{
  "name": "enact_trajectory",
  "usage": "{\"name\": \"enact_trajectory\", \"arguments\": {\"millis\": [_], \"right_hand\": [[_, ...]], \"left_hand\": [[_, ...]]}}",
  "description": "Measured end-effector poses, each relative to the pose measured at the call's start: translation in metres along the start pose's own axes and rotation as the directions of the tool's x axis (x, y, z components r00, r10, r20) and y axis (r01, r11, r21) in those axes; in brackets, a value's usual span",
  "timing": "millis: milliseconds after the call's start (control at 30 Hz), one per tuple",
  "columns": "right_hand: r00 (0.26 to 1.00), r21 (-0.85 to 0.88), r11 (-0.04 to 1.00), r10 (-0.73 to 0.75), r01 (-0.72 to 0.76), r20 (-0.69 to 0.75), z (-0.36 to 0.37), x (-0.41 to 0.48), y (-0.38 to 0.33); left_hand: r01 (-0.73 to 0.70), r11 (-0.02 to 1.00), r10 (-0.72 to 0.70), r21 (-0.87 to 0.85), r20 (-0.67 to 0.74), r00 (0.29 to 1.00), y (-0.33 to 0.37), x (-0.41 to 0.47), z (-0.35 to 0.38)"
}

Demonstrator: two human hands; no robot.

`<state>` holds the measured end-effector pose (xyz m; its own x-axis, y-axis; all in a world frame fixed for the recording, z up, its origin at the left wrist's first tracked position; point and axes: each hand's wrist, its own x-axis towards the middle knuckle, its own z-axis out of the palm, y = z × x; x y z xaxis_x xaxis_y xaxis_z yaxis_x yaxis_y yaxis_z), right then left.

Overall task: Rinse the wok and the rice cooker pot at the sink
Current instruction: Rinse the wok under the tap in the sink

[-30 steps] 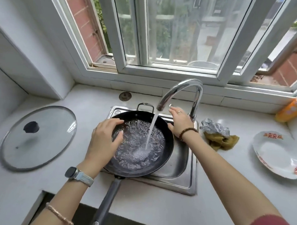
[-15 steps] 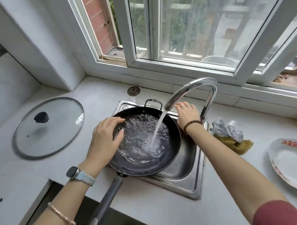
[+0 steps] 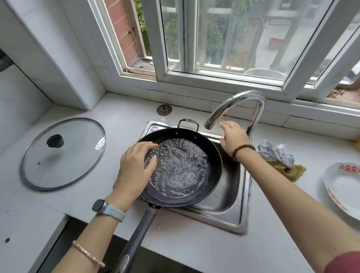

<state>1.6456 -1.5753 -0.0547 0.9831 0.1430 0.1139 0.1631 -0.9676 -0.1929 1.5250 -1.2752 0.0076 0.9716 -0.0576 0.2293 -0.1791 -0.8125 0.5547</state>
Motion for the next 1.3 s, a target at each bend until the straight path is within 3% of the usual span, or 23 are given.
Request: {"name": "enact_trajectory", "arguments": {"millis": [67,167,333,467,600,733,867,967,1033,1100,1133,1200,1300], "right_hand": [[0.999,0.126,0.992,0.004,0.0,-0.038,-0.005,-0.012,-0.003],[0.987,0.342,0.932,0.151,-0.122,-0.059,-0.013,-0.036,-0.019],[0.926,0.601,0.743,0.377,-0.295,-0.011,-0.021,-0.091,-0.076],[0.884,0.721,0.578,0.455,-0.382,0.103,-0.025,-0.136,-0.138],[0.834,0.76,0.449,0.509,-0.469,0.213,-0.012,-0.17,-0.19],[0.76,0.689,0.393,0.539,-0.609,0.364,0.004,-0.197,-0.236],[0.656,0.599,0.312,0.546,-0.737,0.521,0.026,-0.222,-0.277],[0.591,0.512,0.314,0.567,-0.799,0.574,0.036,-0.23,-0.302],[0.559,0.55,0.198,0.541,-0.811,0.629,0.039,-0.232,-0.316],[0.521,0.61,-0.02,0.498,-0.792,0.693,0.042,-0.23,-0.327],[0.503,0.617,-0.081,0.503,-0.783,0.703,0.043,-0.229,-0.331],[0.469,0.614,-0.086,0.565,-0.785,0.679,0.045,-0.228,-0.337],[0.463,0.621,-0.002,0.666,-0.784,0.586,0.045,-0.23,-0.34]], "left_hand": [[-0.004,1.0,0.004,-0.017,0.008,1.0,0.001,-0.004,-0.001],[0.007,0.998,-0.007,-0.055,0.005,1.0,-0.001,-0.011,-0.002],[0.035,0.993,-0.03,-0.111,0.048,0.998,-0.022,-0.032,-0.006],[0.076,0.984,-0.054,-0.159,0.135,0.989,-0.052,-0.052,-0.012],[0.184,0.939,-0.099,-0.29,0.284,0.954,-0.077,-0.076,-0.02],[0.325,0.865,-0.136,-0.384,0.444,0.886,-0.1,-0.097,-0.016],[0.484,0.772,-0.171,-0.411,0.6,0.782,-0.111,-0.113,-0.008],[0.626,0.688,-0.2,-0.368,0.732,0.651,-0.108,-0.117,-0.005],[0.693,0.637,-0.2,-0.337,0.796,0.571,-0.106,-0.118,0.0],[0.73,0.597,-0.192,-0.334,0.824,0.534,-0.102,-0.117,0.004],[0.744,0.576,-0.19,-0.339,0.83,0.524,-0.1,-0.116,0.007],[0.766,0.541,-0.181,-0.347,0.841,0.51,-0.095,-0.115,0.01],[0.766,0.555,-0.156,-0.325,0.863,0.48,-0.089,-0.116,0.016]]}}
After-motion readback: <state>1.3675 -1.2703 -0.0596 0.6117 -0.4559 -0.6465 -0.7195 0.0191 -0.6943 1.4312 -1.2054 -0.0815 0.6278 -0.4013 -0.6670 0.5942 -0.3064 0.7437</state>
